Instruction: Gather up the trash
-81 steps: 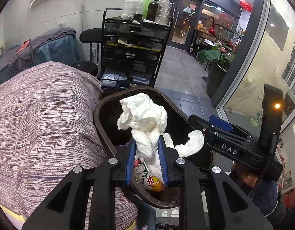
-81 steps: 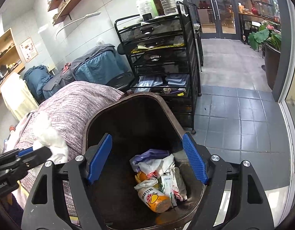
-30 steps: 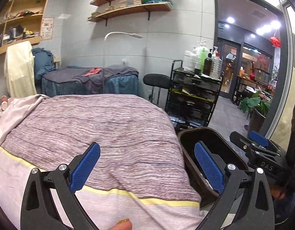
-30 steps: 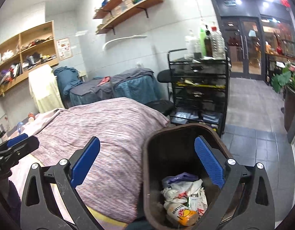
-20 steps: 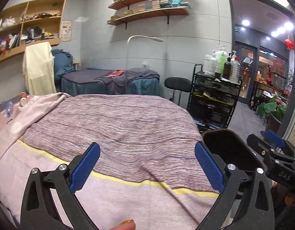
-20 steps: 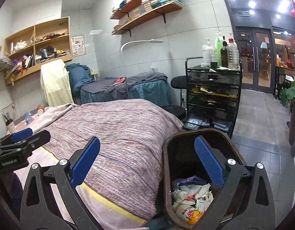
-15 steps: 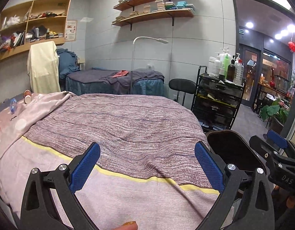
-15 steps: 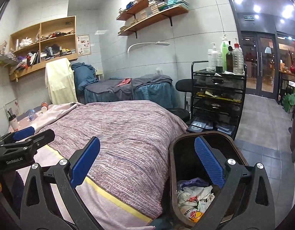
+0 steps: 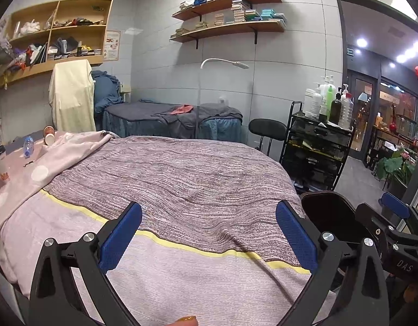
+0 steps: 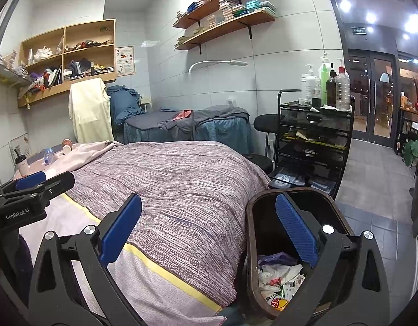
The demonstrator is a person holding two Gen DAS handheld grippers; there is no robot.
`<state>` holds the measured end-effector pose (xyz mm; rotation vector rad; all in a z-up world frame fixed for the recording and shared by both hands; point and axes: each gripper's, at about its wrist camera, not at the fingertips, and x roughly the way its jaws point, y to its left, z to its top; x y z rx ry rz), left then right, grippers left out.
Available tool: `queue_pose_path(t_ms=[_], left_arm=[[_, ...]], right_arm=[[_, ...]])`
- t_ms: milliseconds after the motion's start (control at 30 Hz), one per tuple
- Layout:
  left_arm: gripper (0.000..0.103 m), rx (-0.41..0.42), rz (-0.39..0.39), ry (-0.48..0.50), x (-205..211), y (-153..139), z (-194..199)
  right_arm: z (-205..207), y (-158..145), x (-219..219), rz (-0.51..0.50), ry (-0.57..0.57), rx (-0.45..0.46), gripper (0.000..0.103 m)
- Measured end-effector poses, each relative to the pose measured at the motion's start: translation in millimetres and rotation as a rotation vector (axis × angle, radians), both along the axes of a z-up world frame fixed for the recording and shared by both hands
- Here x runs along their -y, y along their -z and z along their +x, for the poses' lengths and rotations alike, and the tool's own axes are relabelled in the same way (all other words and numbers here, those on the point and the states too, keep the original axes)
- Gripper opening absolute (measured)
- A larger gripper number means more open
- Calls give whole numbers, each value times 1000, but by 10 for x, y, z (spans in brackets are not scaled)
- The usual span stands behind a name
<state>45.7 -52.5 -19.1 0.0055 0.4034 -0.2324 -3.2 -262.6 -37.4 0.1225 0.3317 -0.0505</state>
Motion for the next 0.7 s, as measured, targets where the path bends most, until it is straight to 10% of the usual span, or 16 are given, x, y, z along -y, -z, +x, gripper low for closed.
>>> queue_pose_path(t_ms=[700], left_arm=[[97, 2, 4, 2, -12, -15, -11]], right_arm=[[-38, -1, 18, 0, 13, 1, 97]])
